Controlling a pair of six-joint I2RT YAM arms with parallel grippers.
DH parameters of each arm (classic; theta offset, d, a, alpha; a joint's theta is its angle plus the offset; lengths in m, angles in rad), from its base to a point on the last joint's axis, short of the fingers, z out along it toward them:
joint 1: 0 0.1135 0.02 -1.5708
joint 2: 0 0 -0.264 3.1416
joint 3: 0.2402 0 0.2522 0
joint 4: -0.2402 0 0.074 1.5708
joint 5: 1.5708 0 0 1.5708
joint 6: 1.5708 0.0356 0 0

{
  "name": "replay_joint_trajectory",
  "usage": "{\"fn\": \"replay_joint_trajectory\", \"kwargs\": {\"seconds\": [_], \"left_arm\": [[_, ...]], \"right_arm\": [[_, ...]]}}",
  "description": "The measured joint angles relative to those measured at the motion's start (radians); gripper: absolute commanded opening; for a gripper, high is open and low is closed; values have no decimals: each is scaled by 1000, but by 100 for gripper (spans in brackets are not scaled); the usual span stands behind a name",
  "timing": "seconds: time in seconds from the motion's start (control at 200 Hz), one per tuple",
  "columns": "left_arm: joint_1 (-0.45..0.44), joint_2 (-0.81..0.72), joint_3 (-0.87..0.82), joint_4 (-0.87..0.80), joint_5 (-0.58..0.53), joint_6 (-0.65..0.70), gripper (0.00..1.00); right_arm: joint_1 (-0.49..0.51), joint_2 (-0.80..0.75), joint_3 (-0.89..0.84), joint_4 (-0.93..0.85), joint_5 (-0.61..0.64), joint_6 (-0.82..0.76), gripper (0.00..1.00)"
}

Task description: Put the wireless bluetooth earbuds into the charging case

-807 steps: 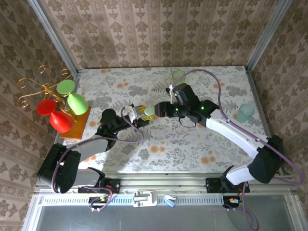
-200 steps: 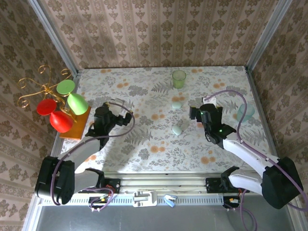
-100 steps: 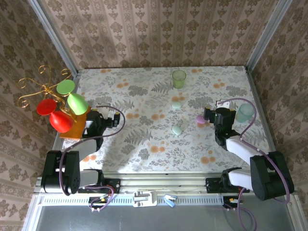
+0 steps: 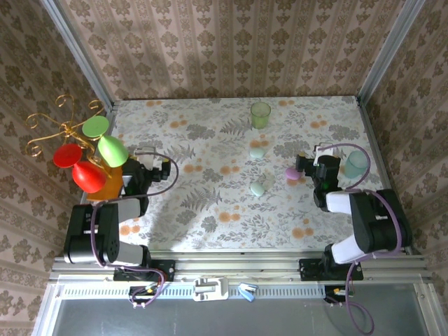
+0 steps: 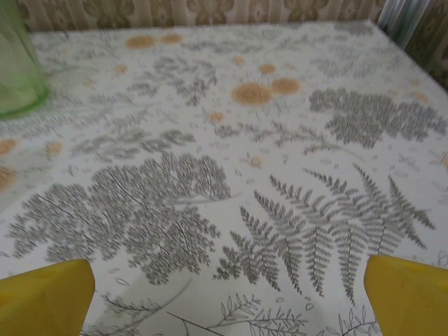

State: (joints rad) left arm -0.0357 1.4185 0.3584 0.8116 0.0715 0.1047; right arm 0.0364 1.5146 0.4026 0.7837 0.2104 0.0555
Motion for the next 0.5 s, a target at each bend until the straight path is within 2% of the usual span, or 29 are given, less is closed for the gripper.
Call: {"fn": "replay_joint_trajectory", "kwargs": {"seconds": [0.235,0.5], "left_arm": [[24,126,0,95,3,-1,100],[26,135,17,94,-16,-15,100]], "right_arm": [[-8,18,-6,47,-47,0,100],[-8,18,-6,52,-59,0,100]]}}
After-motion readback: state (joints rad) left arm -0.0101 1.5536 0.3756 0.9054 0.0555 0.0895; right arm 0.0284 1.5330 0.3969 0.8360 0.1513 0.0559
